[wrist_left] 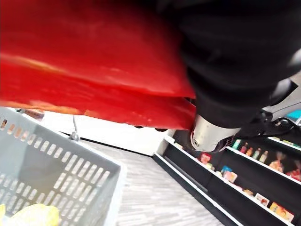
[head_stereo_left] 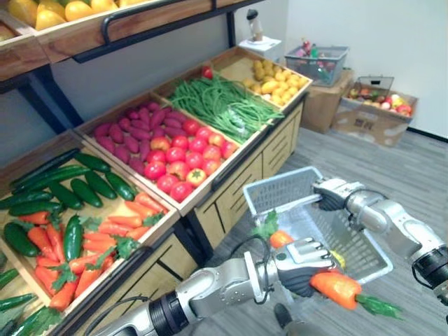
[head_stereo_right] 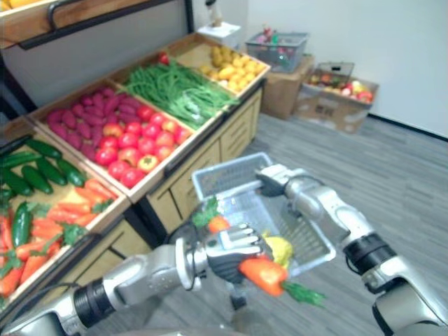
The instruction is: Pick vegetable in the basket
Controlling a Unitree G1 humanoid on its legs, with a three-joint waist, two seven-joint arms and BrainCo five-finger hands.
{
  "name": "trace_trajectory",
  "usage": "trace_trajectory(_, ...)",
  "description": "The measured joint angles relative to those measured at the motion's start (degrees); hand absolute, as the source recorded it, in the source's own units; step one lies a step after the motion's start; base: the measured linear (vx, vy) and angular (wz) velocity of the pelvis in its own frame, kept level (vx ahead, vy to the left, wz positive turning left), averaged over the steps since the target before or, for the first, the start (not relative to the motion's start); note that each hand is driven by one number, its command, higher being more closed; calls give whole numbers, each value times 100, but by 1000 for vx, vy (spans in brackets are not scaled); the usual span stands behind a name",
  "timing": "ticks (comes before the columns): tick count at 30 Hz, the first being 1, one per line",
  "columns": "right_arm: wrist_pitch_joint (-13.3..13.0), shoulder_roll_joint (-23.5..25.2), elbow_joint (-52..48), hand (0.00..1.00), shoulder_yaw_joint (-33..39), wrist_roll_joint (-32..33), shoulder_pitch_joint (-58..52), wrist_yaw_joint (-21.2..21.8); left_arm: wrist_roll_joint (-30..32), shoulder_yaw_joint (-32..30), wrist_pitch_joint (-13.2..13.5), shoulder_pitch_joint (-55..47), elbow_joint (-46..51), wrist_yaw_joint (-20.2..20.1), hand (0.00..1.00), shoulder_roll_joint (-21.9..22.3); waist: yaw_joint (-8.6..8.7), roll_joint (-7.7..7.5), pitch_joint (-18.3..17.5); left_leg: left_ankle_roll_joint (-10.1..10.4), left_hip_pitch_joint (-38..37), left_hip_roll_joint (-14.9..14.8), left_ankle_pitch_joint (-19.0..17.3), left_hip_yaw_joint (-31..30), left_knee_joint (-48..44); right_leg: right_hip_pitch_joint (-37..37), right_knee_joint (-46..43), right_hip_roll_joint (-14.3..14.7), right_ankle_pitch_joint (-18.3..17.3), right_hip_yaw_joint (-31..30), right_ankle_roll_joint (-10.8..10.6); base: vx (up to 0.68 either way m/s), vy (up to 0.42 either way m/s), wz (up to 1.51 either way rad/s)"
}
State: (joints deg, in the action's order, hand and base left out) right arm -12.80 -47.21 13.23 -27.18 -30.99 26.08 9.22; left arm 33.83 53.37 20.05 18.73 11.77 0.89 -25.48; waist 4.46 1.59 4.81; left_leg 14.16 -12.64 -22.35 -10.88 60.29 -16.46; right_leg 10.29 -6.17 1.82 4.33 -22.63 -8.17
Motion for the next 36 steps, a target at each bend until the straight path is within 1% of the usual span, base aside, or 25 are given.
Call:
trace_trajectory(2, -4, 2, 11, 100, 95, 6, -130, 2, 0, -57, 0, 0, 82, 0, 100, -11, 2, -2, 1, -8, 59, -16, 5, -25, -6, 3, 4, -58, -1, 109, -1, -10, 11, 32)
trace_trajectory(6, -21, 20, 23, 100, 193, 114, -592, 31, 0, -268, -5, 5, 103, 16, 100, -74, -7, -4, 3, -95, 172, -25, 65, -112, -6, 2, 11, -172, -2, 338, -2, -9, 11, 28)
trace_trajectory(8, -36, 113, 62, 100, 194, 230, -750, 134, 1, -268, -6, 4, 104, 14, 100, -217, -18, -8, 5, -93, 171, -20, 64, -137, -5, -19, 13, -187, -2, 366, -2, -19, 18, 9)
trace_trajectory(12, -31, 193, 78, 100, 257, 243, -843, 141, 1, -276, -5, 4, 105, 4, 100, -168, -19, -10, 6, -89, 175, -17, 62, -151, 3, -26, 21, -193, -3, 385, -2, 0, 0, 0)
trace_trajectory(13, -21, 273, 103, 100, 409, 236, -894, 144, 1, -284, -5, 4, 105, 2, 100, -164, -19, -10, 6, -88, 185, -18, 66, -158, 5, -26, 27, -193, -3, 392, -2, 0, 0, 0)
trace_trajectory(15, 66, 376, 139, 100, 690, 240, -948, 148, 1, -301, -6, 2, 105, -5, 100, -121, -17, -9, 6, -86, 200, -20, 72, -171, 6, -23, 35, -195, -3, 401, -2, 0, 0, 0)
trace_trajectory(17, 228, 534, 192, 100, 1024, 251, -961, 150, 1, -316, -9, 1, 105, -6, 100, -85, -16, -11, 6, -86, 211, -25, 75, -177, 6, -23, 51, -195, -3, 409, -2, 0, 0, 0)
trace_trajectory(18, 298, 678, 279, 100, 1306, 251, -961, 150, 2, -322, -12, 1, 105, -8, 100, -52, -13, -10, 6, -86, 214, -26, 76, -178, 6, -22, 56, -195, -3, 410, -2, 0, 0, 0)
trace_trajectory(21, 594, 1028, 384, 100, 1898, 287, -956, 122, 3, -380, -20, -45, 105, -15, 100, 139, -12, -10, 5, -87, 225, -35, 77, -173, 4, -9, 62, -186, -3, 412, -2, 0, 0, 0)
trace_trajectory(22, 701, 1187, 403, 100, 2117, 287, -948, 89, 3, -410, -24, -76, 105, -17, 100, 218, -16, -11, 3, -87, 232, -42, 77, -169, -1, 0, 62, -180, -2, 411, -2, 0, 0, 0)
trace_trajectory(24, 786, 1345, 456, 100, 2315, 296, -927, -32, 3, -419, -40, -98, 107, -18, 100, 295, -21, -10, 2, -87, 238, -49, 77, -156, -11, 14, 62, -174, -2, 406, -2, 2, 5, -2)
trace_trajectory(25, 899, 1541, 539, 100, 2496, 298, -834, -76, 4, -419, -66, -115, 126, -37, 100, 320, -29, -9, 1, -89, 238, -66, 77, -148, -26, 17, 60, -162, -2, 401, -2, 5, 9, -4)
trace_trajectory(27, 1015, 1717, 590, 100, 2694, 298, -717, -182, 5, -419, -70, -122, 197, -115, 100, 332, -32, -6, 0, -94, 241, -110, 74, -133, -88, 24, 57, -137, -1, 390, -2, 4, 6, -5)
trace_trajectory(29, 1118, 1839, 613, 100, 2850, 298, -591, -275, 5, -426, -74, -189, 324, -121, 100, 336, -29, -6, -1, -94, 240, -124, 74, -130, -94, 28, 45, -121, -1, 389, -1, 2, 3, -2)
trace_trajectory(31, 1143, 1929, 719, 100, 3030, 299, -441, -304, 6, -427, -74, -284, 386, -127, 100, 385, -30, -6, -2, -94, 238, -131, 74, -128, -96, 30, 42, -113, -1, 389, -1, 0, 0, 0)
trace_trajectory(32, 1171, 1950, 789, 100, 3137, 413, -343, -336, 5, -428, -85, -322, 386, -130, 100, 480, -51, -5, -2, -93, 239, -131, 73, -128, -96, 32, 37, -113, 0, 388, -1, 0, 0, 0)
trace_trajectory(34, 1182, 1957, 789, 100, 3138, 439, -308, -387, 5, -428, -102, -326, 386, -131, 100, 525, -55, -5, -2, -93, 237, -132, 73, -127, -96, 32, 35, -110, -1, 386, -1, 0, 0, 0)
trace_trajectory(36, 1191, 2009, 789, 100, 3140, 455, -248, -394, 6, -428, -174, -328, 386, -133, 100, 551, -48, -4, -3, -92, 232, -132, 72, -123, -97, 32, 30, -105, 0, 376, -1, 0, 0, 0)
